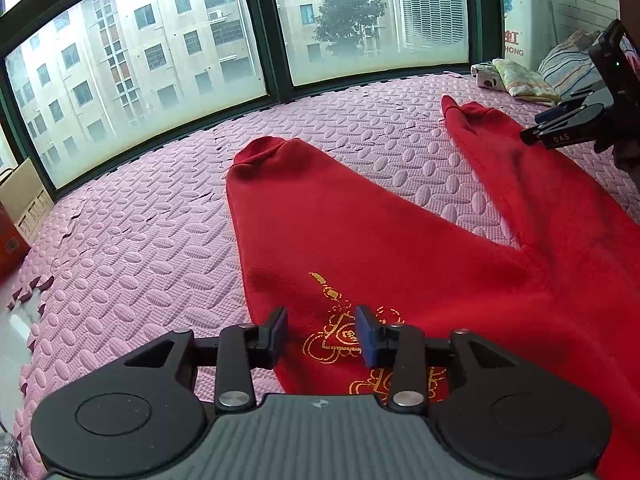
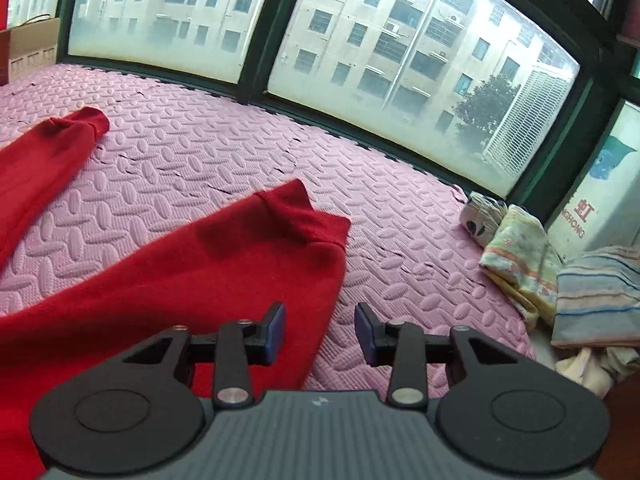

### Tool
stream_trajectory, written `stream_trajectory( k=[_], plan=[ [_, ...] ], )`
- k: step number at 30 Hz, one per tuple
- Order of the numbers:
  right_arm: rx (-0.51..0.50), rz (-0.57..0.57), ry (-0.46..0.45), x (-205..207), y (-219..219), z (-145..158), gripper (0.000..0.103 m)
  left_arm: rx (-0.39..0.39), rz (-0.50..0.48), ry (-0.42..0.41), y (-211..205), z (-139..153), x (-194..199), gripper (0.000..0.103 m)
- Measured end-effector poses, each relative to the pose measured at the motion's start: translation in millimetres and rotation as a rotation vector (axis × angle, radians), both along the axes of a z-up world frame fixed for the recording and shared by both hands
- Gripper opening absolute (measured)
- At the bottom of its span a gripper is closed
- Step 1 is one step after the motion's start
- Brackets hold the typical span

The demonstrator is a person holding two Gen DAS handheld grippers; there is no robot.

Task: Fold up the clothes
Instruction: 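Release the red pants and withdraw both grippers above the flattened legs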

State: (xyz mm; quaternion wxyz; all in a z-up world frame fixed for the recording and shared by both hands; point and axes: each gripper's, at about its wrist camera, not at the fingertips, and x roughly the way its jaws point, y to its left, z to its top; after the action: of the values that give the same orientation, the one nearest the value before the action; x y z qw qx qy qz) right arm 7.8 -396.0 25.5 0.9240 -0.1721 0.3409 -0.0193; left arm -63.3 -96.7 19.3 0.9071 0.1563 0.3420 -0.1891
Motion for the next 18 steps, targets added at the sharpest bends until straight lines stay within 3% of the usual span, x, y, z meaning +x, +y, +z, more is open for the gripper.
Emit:
stream_trajectory(
  k=[7,11,13,18],
  plan=[
    [0.074,0.083,0.003,32,22,1,0.036,-0.004,0.003,0.002,1,0,0,0.041],
    [0.047,0.041,0.033,50,13,-9,0.036,-0.008,0.008,0.004,1,0,1,0.043],
    [0.035,0.017,0.039,51,7,-7,0.036,-0.007,0.01,0.003,2,0,1,0.044],
    [0.098,0.078,0.066,21,3,5,0.038,0.009,0.019,-0.003,0,1,1,0.05]
  ],
)
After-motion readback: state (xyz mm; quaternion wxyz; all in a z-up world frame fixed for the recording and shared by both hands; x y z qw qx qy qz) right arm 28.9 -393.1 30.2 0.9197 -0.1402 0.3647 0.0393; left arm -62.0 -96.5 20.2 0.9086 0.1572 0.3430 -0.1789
